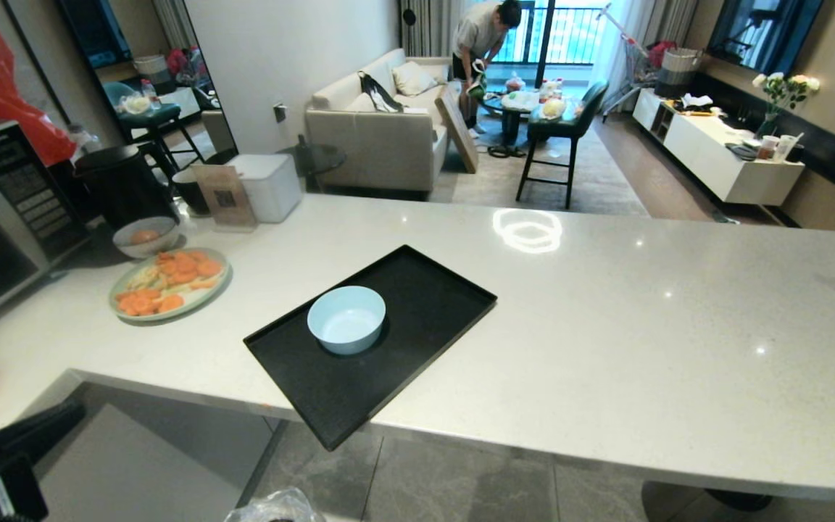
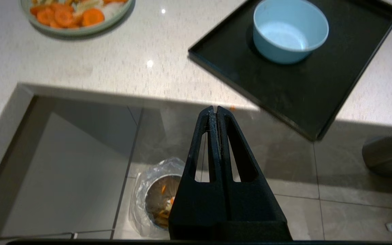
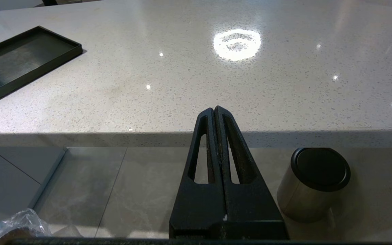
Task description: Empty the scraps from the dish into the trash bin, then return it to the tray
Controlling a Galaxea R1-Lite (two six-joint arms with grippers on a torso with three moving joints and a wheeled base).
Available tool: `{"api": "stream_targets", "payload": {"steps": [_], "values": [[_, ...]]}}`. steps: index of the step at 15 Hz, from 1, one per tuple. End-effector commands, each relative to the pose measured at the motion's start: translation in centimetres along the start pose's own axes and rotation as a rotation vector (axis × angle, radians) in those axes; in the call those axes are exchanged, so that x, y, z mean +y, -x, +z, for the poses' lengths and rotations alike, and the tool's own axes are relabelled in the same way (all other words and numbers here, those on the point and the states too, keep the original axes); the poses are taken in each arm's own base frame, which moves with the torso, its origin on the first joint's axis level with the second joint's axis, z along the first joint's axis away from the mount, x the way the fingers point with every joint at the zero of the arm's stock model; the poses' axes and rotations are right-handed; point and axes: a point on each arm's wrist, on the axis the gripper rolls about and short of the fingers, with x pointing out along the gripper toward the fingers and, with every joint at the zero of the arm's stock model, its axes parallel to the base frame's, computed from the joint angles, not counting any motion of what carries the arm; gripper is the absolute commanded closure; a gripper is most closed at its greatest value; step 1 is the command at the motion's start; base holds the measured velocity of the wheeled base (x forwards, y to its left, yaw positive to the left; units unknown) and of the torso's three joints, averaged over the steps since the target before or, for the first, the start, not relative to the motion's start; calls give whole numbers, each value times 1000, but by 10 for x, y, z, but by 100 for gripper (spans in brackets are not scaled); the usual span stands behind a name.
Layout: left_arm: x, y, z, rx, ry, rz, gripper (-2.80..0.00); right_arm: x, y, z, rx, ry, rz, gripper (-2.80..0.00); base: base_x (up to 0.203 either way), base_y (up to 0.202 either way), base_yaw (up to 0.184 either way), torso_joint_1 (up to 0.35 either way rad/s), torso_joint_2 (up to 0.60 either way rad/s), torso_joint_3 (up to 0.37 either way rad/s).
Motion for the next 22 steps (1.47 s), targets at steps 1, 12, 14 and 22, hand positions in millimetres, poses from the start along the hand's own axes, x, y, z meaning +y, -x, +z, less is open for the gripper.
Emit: {"api": "stream_targets", "payload": {"steps": [1, 12, 14, 22], "values": [[-1, 33, -34, -115, -2, 12, 0, 0, 0, 0, -1, 0, 0, 0, 0, 0, 0, 0, 0, 0], [-1, 70, -115, -319, 10, 97, 0, 0, 0, 0, -1, 0, 0, 0, 0, 0, 0, 0, 0, 0], [-1, 70, -115, -327, 8, 97, 0, 0, 0, 0, -1, 0, 0, 0, 0, 0, 0, 0, 0, 0], [-1, 70, -115, -322, 3, 96, 0, 0, 0, 0, -1, 0, -1, 0, 0, 0, 0, 0, 0, 0]]}}
